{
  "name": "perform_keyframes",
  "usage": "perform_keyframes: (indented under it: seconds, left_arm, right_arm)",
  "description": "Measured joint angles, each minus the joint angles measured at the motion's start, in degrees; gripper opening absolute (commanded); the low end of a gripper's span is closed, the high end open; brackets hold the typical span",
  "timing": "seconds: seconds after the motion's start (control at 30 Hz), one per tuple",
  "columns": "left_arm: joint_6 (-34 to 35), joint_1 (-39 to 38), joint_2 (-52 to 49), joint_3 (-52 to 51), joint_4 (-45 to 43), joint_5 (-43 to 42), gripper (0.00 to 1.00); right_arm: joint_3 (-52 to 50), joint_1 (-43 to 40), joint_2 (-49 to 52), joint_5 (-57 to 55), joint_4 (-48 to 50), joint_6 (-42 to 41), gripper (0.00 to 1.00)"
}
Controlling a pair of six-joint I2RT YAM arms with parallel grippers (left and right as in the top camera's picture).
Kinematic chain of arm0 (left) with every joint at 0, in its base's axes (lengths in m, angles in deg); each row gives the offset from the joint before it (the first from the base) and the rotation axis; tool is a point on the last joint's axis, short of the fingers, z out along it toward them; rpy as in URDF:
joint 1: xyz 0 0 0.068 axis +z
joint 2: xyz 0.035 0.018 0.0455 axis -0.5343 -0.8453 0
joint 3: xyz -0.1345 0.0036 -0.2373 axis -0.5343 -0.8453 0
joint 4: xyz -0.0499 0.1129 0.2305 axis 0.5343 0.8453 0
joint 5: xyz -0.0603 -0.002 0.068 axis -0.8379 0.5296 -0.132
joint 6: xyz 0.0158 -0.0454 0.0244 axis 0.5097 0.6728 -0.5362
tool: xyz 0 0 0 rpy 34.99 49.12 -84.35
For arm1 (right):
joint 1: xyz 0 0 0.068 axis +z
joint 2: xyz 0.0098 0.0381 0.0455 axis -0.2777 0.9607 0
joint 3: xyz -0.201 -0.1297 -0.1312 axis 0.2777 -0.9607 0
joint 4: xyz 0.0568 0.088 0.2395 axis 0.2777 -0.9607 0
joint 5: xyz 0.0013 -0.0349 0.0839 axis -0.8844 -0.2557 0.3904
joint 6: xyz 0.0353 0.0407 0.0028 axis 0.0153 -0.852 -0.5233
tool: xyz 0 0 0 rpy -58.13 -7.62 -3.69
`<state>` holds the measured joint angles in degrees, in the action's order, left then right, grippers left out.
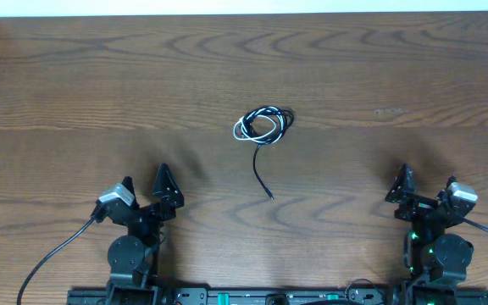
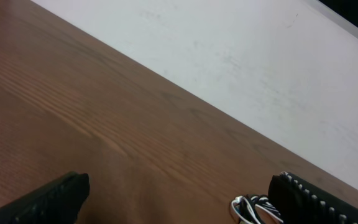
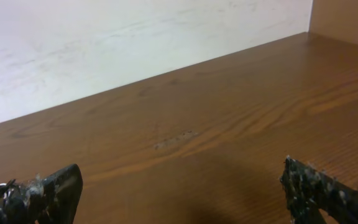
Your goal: Untangle cables
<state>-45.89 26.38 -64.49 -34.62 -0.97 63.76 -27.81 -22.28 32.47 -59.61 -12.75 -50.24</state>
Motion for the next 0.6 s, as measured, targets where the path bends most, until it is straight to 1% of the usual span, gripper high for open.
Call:
perform_keyframes:
  seconds: [0.27,0.6]
  left_arm:
    - [0.00,0.00,0.00,0.00,0.00,0.00,0.98]
    - [0.00,0.00,0.00,0.00,0.00,0.00,0.98]
  right_arm:
    - [0.00,3.30,-0.33,-0.02,-0.02,0.00,0.99]
    - [0.00,3.74,-0.57,0.00,0.00,0.00,0.99]
